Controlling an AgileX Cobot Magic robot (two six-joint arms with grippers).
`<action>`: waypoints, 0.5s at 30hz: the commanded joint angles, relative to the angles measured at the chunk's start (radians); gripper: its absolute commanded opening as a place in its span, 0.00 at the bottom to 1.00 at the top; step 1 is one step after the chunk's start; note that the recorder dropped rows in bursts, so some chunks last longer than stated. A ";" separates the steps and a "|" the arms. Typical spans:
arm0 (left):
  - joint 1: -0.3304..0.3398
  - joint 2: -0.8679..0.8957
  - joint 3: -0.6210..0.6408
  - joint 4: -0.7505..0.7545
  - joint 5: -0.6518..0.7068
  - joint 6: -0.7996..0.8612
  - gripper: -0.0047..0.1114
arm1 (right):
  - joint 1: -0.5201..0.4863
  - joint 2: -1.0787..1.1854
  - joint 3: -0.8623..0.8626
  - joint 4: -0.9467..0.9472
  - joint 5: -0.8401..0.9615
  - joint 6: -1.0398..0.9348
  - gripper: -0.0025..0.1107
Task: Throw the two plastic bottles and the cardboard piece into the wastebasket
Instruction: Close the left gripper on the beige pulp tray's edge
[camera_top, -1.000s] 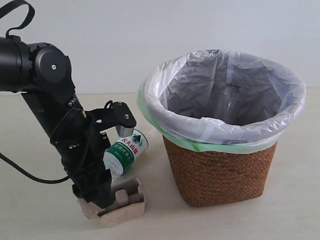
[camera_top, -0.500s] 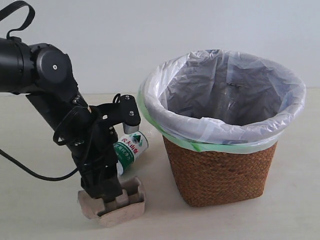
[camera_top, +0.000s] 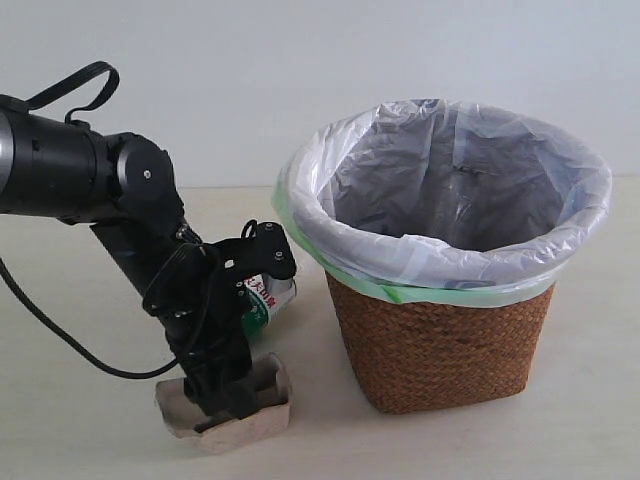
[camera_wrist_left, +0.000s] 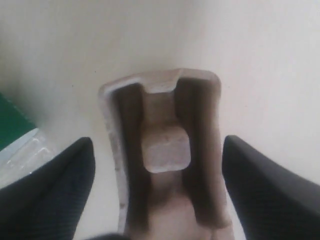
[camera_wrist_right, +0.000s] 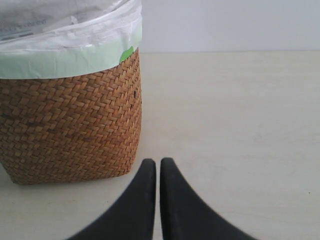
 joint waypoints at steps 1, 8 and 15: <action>-0.006 -0.002 0.004 -0.026 -0.012 0.002 0.61 | -0.005 -0.004 -0.001 -0.005 -0.006 -0.004 0.02; -0.006 -0.002 0.004 -0.050 -0.008 0.002 0.61 | -0.005 -0.004 -0.001 -0.005 -0.006 -0.004 0.02; -0.006 -0.002 0.004 -0.048 -0.004 0.002 0.61 | -0.005 -0.004 -0.001 -0.005 -0.006 -0.004 0.02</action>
